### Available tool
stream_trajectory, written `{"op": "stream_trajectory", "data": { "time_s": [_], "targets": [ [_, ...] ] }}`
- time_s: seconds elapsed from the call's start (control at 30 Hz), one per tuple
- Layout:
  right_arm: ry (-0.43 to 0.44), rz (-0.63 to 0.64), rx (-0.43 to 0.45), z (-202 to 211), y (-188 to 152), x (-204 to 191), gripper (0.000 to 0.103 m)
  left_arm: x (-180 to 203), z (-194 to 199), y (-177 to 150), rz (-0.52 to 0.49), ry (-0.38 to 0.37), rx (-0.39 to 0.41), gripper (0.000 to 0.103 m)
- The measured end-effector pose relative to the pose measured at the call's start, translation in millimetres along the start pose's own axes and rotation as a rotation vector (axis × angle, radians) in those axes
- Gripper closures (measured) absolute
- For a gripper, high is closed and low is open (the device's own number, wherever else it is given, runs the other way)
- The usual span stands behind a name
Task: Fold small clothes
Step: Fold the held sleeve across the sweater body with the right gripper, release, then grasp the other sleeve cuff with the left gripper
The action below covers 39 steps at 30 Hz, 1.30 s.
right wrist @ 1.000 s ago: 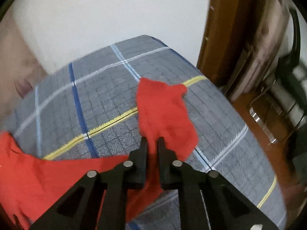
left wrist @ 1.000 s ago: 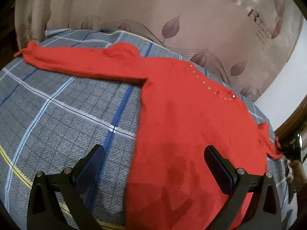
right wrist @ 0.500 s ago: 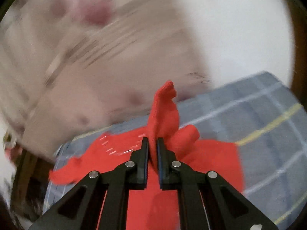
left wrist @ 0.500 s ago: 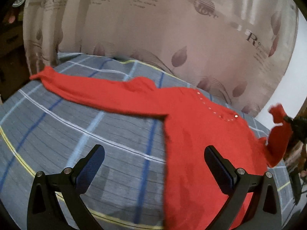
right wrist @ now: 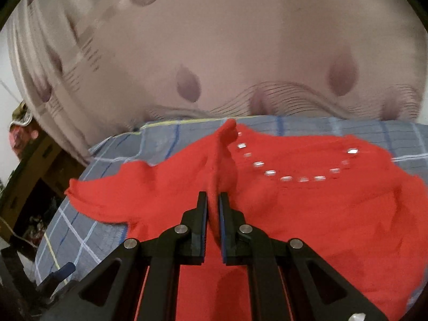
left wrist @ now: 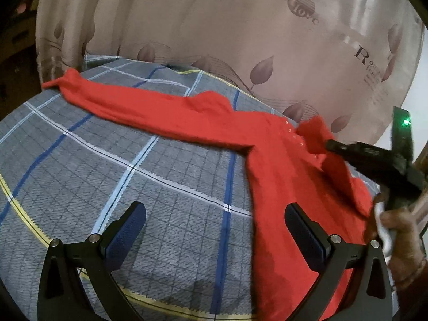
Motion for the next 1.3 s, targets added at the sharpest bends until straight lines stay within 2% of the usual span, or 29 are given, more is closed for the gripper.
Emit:
{"op": "stream_trajectory", "data": {
  "time_s": [0.13,0.23,0.27,0.37,0.47,0.5,0.57,0.6,0.67,0.73,0.87,0.93,0.97,1.0,1.03,1.07,1.17,1.2,1.3],
  "targets": [
    [0.097,0.082,-0.07,-22,-20,-25,0.091,-3,-2,0,0.019,-0.013,-0.017,0.0],
    [0.148,0.032,-0.071,-12,-23,-20,0.089,-3,-5,0,0.03,-0.06,-0.027,0.0],
    [0.188,-0.009,-0.06,1,-22,-15,0.086,-1,-6,1,0.028,-0.09,-0.035,0.0],
    [0.261,-0.092,-0.002,48,-25,5,0.069,13,-8,11,0.004,-0.18,-0.072,0.0],
    [0.25,-0.125,0.036,87,-40,33,0.053,33,-12,34,-0.046,-0.257,-0.093,0.0],
    [0.231,-0.135,0.041,98,-49,46,0.052,42,-17,46,-0.072,-0.271,-0.087,0.0],
    [0.194,-0.139,0.028,109,-62,62,0.052,54,-33,65,-0.13,-0.253,-0.095,0.0],
    [0.177,-0.139,0.022,113,-68,70,0.052,58,-47,79,-0.171,-0.196,-0.082,0.0],
    [0.143,-0.134,0.012,119,-80,86,0.051,68,-70,98,-0.246,-0.157,-0.075,0.0],
    [0.125,-0.143,0.008,123,-87,98,0.049,79,-97,109,-0.297,-0.149,-0.108,0.0],
    [0.15,-0.215,0.014,129,-94,119,0.043,85,-154,102,-0.36,-0.102,-0.233,0.001],
    [0.172,-0.252,0.008,129,-96,126,0.043,81,-178,92,-0.324,-0.114,-0.311,0.014],
    [0.189,-0.269,0.008,129,-96,129,0.042,81,-179,95,-0.308,-0.119,-0.274,0.016],
    [0.197,-0.278,0.012,129,-96,130,0.042,80,-176,96,-0.312,-0.13,-0.246,0.036],
    [0.202,-0.284,0.016,128,-96,131,0.041,83,-175,95,-0.318,-0.143,-0.253,0.085],
    [0.209,-0.291,0.016,127,-96,131,0.04,82,-179,93,-0.306,-0.151,-0.288,0.099],
    [0.232,-0.313,0.02,127,-94,133,0.039,77,-172,103,-0.253,-0.137,-0.243,0.098],
    [0.237,-0.317,0.023,128,-93,134,0.039,75,-167,110,-0.249,-0.12,-0.206,0.098],
    [0.237,-0.333,0.037,132,-86,139,0.036,60,-146,141,-0.151,-0.103,-0.068,0.098]
  ]
}}
Point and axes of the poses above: each gripper's, at about its wrist camera, not at the fingertips, and z roughly against the way its jaws point, x to its right, y to its top, the point moved 8 cm from there along -z, roughly the way its jaws point, and after that the axes turned 9 degrees about -z, right-handed, at the moved point
